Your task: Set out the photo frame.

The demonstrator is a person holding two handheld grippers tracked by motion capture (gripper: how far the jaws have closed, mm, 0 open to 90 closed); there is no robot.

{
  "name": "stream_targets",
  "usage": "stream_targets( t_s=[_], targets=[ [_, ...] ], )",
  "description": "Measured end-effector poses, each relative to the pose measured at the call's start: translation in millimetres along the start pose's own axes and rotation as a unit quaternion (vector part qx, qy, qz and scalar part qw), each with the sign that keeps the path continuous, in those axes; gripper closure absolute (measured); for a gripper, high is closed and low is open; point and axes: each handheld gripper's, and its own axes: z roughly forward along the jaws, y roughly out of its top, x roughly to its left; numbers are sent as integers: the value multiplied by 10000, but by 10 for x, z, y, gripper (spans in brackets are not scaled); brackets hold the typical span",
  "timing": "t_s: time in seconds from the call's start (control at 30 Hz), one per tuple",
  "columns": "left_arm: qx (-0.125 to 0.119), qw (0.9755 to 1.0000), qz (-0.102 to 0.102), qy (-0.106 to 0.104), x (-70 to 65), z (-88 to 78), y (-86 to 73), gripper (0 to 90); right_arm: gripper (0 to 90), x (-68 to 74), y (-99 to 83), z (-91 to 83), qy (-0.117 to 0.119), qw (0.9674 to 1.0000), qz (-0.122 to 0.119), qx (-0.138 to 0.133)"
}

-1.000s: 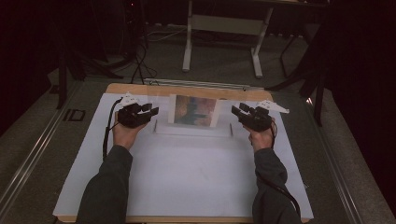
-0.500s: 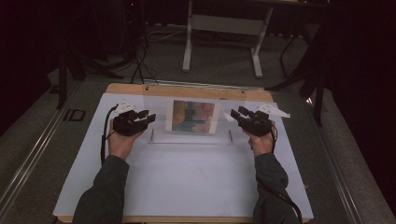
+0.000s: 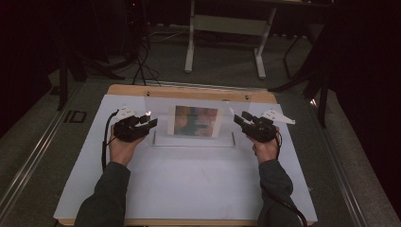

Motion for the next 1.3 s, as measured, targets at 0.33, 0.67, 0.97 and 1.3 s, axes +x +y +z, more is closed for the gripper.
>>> stream_targets(
  t_s=[0.33, 0.67, 0.97, 1.3],
  targets=[
    [-130, 9999, -9, 16, 25, -29, 2, 568, 478, 17, -2, -15, -80, 9998, -131, 98],
    [-232, 9995, -180, 116, 130, -185, 2, 515, 375, -46, -53, -140, -148, 9996, -103, 229],
    [-203, 9993, -272, 157, 192, -293, -110, 513, 344, -112, -159, -250, -175, 9989, -59, 425],
    [-88, 9985, -378, 384, 225, -407, -285, 507, 326, -250, -294, -444, -378, 9968, -26, 704]
  ],
)
